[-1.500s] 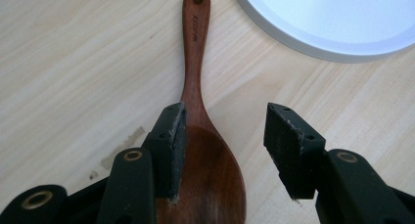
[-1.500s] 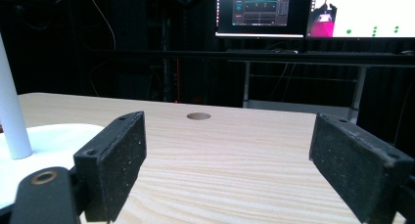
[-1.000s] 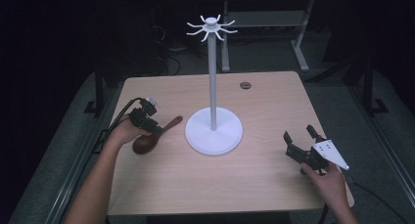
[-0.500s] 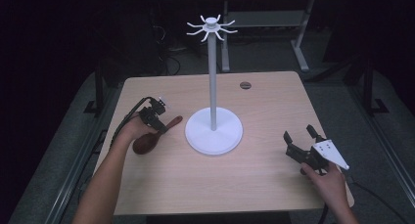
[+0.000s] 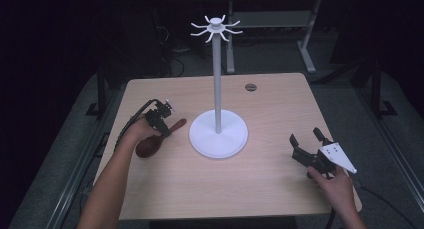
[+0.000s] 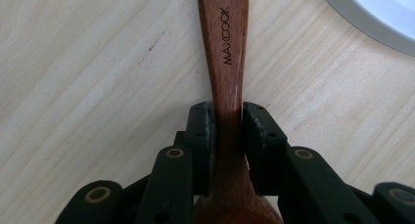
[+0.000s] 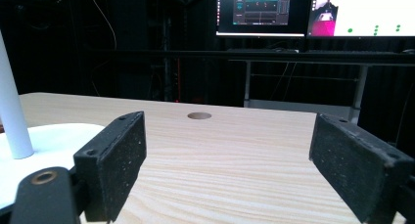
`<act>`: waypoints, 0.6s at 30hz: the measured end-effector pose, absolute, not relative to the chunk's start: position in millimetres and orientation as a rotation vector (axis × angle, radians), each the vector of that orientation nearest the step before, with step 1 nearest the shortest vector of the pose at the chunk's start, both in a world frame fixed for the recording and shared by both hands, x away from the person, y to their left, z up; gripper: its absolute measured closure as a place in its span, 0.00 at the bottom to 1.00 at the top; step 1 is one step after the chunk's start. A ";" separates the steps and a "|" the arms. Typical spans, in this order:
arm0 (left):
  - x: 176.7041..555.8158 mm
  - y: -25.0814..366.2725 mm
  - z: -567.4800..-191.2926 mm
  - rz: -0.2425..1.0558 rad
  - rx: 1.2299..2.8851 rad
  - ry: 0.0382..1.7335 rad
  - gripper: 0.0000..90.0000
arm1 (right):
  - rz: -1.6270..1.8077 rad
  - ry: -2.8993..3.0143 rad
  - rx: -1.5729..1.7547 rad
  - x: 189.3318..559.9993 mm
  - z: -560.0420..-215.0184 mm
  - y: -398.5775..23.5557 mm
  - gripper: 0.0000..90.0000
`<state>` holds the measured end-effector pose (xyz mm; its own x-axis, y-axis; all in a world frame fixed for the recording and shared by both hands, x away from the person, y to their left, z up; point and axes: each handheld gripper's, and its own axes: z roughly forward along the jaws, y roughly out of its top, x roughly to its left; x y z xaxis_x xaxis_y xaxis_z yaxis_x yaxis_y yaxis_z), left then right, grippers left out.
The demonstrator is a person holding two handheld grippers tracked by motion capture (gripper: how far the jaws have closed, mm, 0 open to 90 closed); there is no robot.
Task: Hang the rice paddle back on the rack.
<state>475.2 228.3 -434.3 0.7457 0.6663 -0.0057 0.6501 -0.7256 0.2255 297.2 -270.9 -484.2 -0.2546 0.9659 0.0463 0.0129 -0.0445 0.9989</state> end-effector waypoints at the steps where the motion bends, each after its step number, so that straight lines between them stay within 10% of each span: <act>1: 476.0 228.2 -434.3 0.110 2.738 1.036 0.82 | 1.429 1.380 1.115 297.2 -484.2 -270.9 0.15; 18: 477.9 232.7 -430.4 0.085 2.715 1.098 0.87 | 1.430 1.379 1.115 297.2 -484.3 -271.0 0.15</act>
